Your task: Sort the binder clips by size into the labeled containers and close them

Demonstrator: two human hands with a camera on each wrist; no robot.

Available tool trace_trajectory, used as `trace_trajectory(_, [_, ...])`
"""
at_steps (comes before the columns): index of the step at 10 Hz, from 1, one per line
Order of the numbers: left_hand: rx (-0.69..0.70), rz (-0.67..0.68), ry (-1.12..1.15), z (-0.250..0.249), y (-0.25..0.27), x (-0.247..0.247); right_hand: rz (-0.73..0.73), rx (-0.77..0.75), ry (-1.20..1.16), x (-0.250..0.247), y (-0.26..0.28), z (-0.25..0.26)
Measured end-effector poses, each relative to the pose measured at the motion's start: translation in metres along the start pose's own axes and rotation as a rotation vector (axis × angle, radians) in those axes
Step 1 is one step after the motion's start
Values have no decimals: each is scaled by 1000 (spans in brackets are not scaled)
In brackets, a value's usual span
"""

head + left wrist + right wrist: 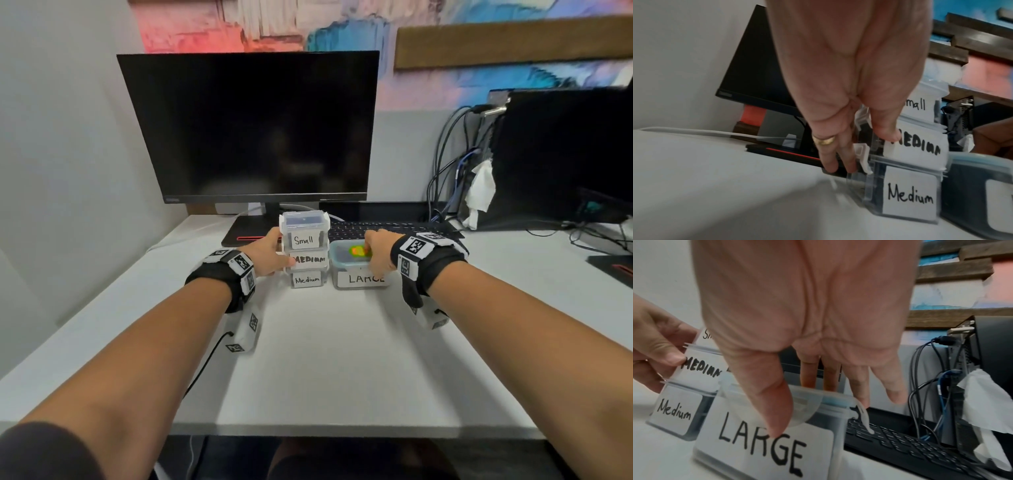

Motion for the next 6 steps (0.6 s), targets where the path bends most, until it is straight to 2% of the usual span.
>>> trace_trajectory(3, [25, 38, -25, -31, -19, 23, -24, 35, 33, -5, 0, -37])
trace_trajectory(5, [20, 68, -148, -38, -16, 14, 50, 26, 52, -10, 2, -41])
trace_trajectory(6, [48, 30, -259, -50, -15, -5, 34, 30, 36, -22, 6, -37])
Point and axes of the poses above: each hand's wrist, its own y-axis away from the middle knuckle, its own x-axis out of the palm, z = x × y, the point moved 10 cm from there along -y, towards the middle knuckle, and after that the axes turned 13 degrees about -y, right-handed, at the moved point
